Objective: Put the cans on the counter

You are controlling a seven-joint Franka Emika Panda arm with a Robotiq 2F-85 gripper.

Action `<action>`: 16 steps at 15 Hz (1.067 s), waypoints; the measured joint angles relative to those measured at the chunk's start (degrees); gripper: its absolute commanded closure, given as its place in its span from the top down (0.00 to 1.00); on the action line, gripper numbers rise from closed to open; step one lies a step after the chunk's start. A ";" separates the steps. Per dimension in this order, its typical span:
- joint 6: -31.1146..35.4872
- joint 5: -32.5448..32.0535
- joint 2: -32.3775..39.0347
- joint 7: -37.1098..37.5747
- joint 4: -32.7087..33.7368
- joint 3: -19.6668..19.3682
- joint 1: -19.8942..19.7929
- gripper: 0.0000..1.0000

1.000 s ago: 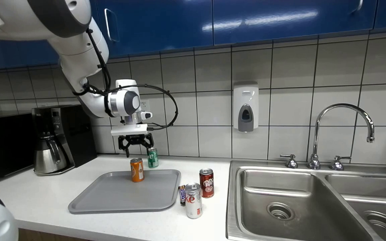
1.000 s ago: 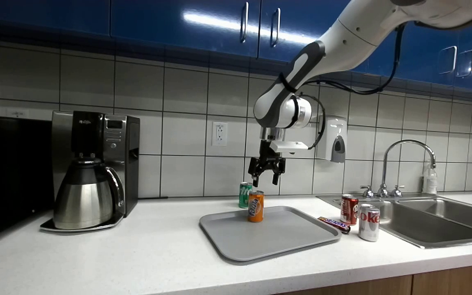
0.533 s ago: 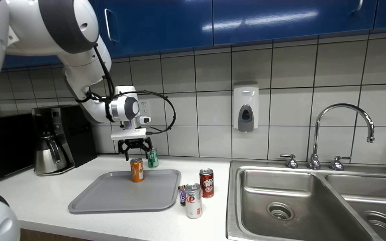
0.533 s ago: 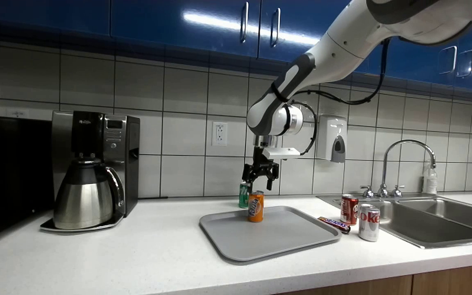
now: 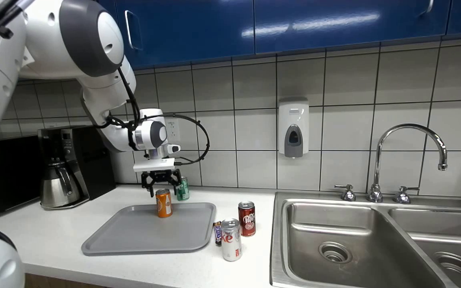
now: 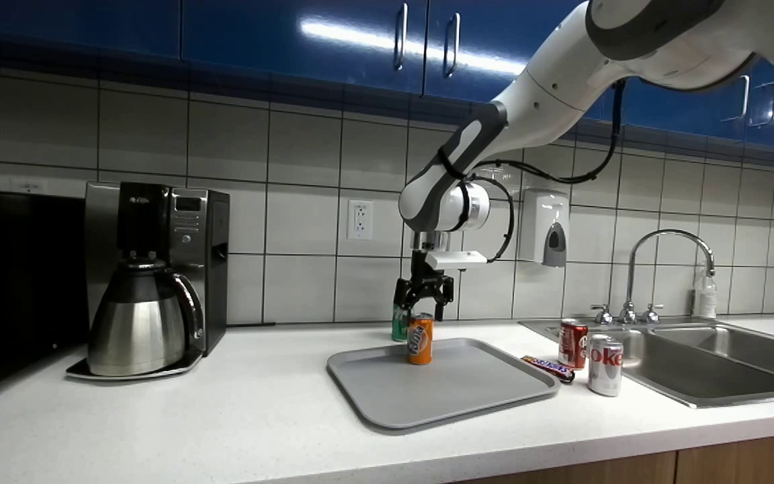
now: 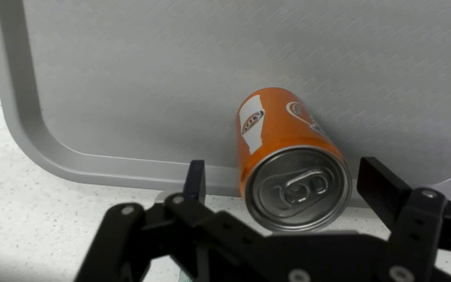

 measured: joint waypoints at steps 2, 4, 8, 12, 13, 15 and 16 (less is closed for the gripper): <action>-0.27 0.00 0.77 0.01 0.59 0.00 0.00 1.00; -0.47 0.00 1.40 0.01 1.07 0.00 0.04 1.00; -1.04 0.00 2.35 0.01 1.87 0.00 0.21 0.74; -1.35 0.00 2.81 0.01 2.43 0.00 0.38 0.42; -1.39 0.00 2.91 0.01 2.58 0.00 0.40 0.38; -1.53 -0.01 3.03 0.01 2.83 -0.01 0.40 0.38; -1.58 -0.01 3.08 0.01 2.91 -0.02 0.40 0.38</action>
